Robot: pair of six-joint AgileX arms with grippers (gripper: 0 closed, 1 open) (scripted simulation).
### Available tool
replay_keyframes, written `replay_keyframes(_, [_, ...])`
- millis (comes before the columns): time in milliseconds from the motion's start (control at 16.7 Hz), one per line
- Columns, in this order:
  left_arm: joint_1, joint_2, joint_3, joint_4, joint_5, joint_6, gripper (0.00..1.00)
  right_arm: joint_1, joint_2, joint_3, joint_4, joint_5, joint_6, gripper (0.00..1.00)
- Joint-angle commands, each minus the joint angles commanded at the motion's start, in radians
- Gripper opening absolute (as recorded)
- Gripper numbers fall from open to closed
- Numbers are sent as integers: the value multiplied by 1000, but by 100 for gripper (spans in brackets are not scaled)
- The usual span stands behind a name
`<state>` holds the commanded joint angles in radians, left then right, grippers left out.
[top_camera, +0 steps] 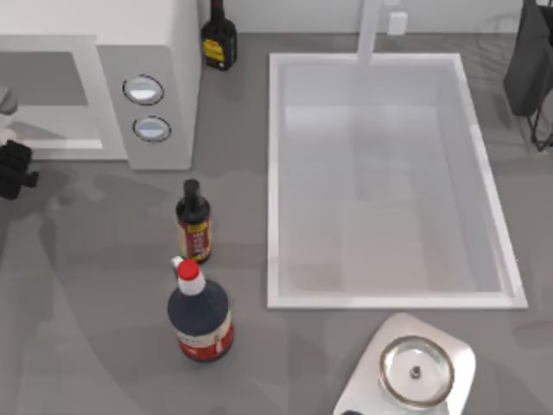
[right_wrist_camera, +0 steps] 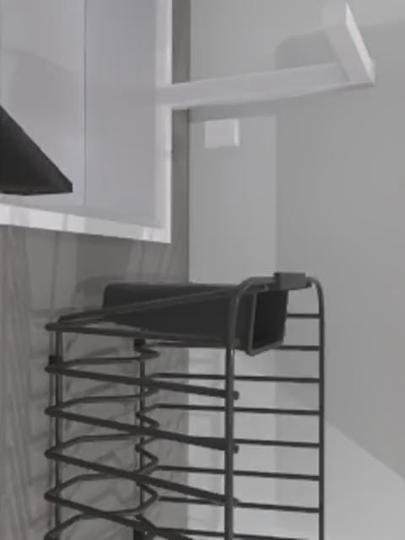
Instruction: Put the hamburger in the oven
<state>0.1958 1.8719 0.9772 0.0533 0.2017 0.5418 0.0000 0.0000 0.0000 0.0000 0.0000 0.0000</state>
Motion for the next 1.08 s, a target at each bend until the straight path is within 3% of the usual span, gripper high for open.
replay_keyframes(300, [17, 113, -94, 490, 41, -251, 0, 0, 0, 0, 0, 0, 0, 100])
replay_keyframes(540, [33, 175, -146, 747, 55, -386, 0, 0, 0, 0, 0, 0, 0, 100])
replay_keyframes(720, [41, 195, -161, 829, 57, -432, 0, 0, 0, 0, 0, 0, 0, 100])
replay_keyframes(1080, [36, 192, -156, 832, 57, -433, 0, 0, 0, 0, 0, 0, 0, 100])
